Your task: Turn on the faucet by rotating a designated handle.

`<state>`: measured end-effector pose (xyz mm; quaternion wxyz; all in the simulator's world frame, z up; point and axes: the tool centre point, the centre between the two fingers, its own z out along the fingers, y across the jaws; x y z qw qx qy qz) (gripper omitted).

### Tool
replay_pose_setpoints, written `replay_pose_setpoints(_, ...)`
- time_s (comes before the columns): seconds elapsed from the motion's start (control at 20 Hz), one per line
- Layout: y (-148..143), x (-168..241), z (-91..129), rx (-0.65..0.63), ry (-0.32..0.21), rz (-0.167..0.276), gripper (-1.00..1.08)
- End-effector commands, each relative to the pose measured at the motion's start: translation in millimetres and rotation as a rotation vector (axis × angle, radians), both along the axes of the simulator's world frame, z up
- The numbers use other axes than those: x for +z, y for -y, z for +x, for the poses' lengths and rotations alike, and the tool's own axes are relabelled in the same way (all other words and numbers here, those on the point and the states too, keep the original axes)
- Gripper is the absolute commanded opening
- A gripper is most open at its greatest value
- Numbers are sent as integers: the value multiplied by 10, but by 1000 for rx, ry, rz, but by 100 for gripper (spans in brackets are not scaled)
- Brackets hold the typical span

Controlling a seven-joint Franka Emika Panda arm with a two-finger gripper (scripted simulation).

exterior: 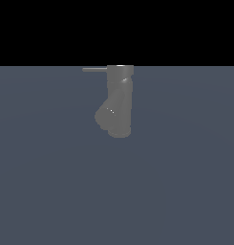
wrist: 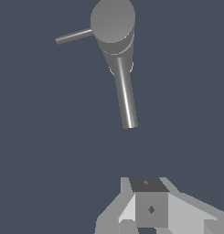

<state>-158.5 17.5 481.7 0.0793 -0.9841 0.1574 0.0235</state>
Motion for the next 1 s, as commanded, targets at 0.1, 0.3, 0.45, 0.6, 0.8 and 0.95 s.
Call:
replay_pose_setpoints(0.1, -30, -68, 304, -121, -29, 21, -100)
replay_pose_setpoints(0.3, -58, -152, 572, -229, -56, 32, -100)
replay_pose_setpoints(0.45, -81, -229, 771, -311, -77, 36, -100)
replay_pose_setpoints(0.6, -106, -318, 969, -394, -96, 37, -100)
replay_pose_setpoints(0.8, -144, -452, 1227, -504, -120, 32, -100)
replay_pose_setpoints(0.95, -176, -563, 1416, -587, -136, 25, -100)
